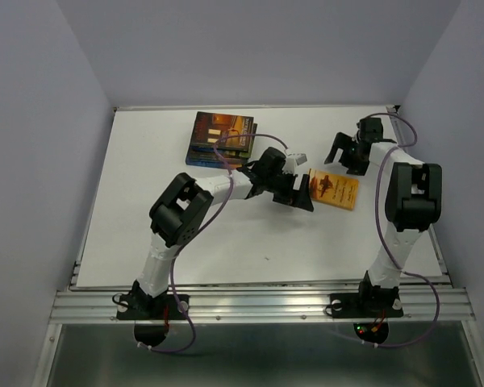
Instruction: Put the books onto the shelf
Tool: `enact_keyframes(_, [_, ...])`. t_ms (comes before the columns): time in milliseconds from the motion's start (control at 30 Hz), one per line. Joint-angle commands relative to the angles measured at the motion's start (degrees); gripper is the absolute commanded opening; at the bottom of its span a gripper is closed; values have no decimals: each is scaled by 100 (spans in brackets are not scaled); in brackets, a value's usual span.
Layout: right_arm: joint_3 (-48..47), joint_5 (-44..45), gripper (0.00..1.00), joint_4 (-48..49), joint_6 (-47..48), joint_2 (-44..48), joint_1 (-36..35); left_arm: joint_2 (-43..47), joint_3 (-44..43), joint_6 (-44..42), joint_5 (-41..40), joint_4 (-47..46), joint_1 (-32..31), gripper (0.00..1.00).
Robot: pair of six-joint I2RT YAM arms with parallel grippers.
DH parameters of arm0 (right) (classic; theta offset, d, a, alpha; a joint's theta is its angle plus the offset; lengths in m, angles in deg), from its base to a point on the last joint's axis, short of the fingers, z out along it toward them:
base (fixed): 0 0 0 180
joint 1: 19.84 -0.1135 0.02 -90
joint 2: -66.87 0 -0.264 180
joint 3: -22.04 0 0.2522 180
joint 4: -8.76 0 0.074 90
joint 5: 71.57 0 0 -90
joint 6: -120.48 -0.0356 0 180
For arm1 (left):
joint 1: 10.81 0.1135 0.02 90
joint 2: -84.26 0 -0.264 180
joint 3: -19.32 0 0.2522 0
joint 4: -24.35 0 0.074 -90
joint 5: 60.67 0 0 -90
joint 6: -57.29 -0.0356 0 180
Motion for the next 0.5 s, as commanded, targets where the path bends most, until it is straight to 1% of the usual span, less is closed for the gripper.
enact_keyframes(0, [370,-243,100,-659,-125,274,-41,-114,-530,-249,388,160,50,99])
enact_keyframes(100, [862,-437,100,-623,-371,608,-41,-255,-627,-232,256,222,15,99])
enact_keyframes(200, [1521,-779,100,-483,-608,915,-41,-457,-662,-82,107,240,15,99])
enact_keyframes(233, [1906,-963,100,-335,-669,1151,-41,-510,-697,-21,80,257,15,99])
enact_keyframes(400, [2708,-1562,100,-87,-828,1786,-101,-888,-960,94,54,275,15,99])
enact_keyframes(467, [2893,-1852,100,45,-828,1979,-102,-1080,-1170,190,1,345,23,96])
